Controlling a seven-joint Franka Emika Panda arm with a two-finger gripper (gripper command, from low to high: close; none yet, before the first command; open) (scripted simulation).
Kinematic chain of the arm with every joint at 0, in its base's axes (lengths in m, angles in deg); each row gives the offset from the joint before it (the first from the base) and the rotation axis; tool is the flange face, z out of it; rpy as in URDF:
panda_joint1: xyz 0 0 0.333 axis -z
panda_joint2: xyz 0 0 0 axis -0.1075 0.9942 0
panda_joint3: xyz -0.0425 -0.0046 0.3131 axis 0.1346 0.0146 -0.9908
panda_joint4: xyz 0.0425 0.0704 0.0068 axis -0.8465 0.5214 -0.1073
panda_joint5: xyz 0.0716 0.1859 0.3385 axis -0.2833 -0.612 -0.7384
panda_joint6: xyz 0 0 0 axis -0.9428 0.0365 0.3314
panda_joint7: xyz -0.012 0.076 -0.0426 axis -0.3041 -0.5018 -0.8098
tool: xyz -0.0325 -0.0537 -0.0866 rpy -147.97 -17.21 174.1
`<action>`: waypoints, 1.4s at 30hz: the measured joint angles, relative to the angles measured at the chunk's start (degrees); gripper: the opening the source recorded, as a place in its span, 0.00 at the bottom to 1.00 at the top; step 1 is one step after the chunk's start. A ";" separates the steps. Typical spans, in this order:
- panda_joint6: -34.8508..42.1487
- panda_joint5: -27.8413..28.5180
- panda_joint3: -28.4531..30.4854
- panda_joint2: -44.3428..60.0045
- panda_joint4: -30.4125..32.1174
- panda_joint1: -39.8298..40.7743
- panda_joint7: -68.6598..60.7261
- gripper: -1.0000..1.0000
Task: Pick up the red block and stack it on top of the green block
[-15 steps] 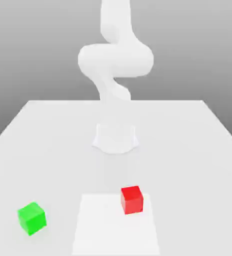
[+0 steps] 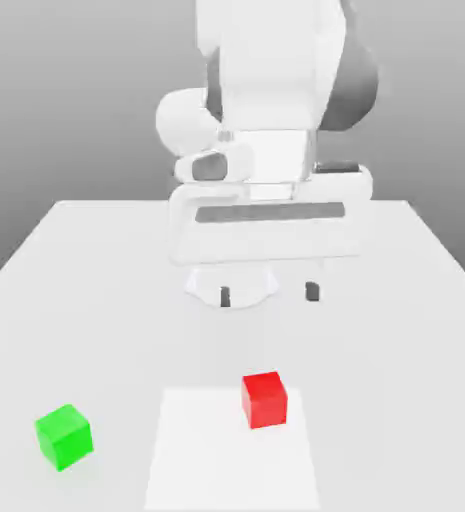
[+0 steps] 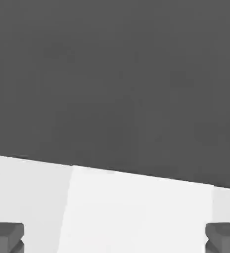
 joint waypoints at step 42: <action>-2.53 -4.82 9.90 24.51 -13.70 23.41 -5.84 1.00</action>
